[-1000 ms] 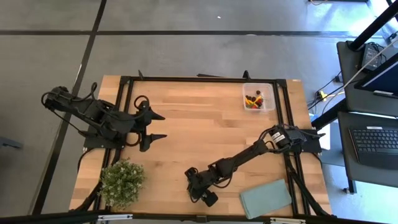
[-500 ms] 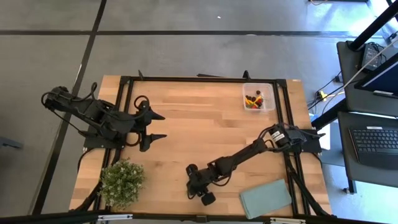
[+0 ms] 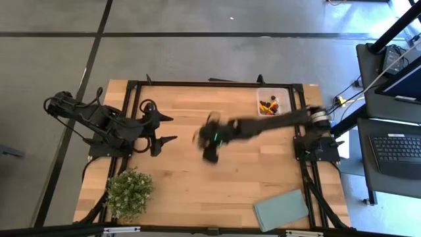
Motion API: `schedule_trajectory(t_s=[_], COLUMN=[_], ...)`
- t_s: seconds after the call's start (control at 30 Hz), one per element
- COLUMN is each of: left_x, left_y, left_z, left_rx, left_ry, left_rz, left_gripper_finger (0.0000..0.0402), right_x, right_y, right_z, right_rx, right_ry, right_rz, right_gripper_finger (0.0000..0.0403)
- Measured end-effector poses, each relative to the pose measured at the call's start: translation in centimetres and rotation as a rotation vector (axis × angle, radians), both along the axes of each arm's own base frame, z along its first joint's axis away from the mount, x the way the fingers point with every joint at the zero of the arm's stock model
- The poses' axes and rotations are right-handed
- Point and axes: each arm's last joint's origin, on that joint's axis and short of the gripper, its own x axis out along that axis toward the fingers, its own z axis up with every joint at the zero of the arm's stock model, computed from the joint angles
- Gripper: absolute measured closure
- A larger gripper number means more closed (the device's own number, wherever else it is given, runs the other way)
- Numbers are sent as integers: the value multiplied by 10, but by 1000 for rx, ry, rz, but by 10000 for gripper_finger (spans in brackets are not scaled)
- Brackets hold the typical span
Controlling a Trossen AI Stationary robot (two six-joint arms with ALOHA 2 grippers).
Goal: Pick and placing Produce into tupperware
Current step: Put the red strawberry into the transparent bin
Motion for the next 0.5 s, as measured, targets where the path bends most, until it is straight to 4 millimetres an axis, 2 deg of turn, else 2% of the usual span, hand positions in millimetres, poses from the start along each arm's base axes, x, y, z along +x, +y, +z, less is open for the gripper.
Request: schedule_trajectory(t_s=[0.13,0.3,0.4,0.5], left_x=[0,-2,-4,-7], left_y=[1,2,3,5], left_z=[0,1,3,5], left_rx=[12,26,43,50], left_ry=[-5,-9,-15,-28], left_rz=[18,23,29,46], left_gripper_finger=[75,75,75,75], right_x=[-43,-116,-157,-185], right_y=[-60,-121,-150,-171], right_z=[46,94,105,104], right_rx=[36,7,32,55], right_ry=[61,119,178,209], right_rz=[-216,-527,-726,-847], right_gripper_finger=[270,270,270,270])
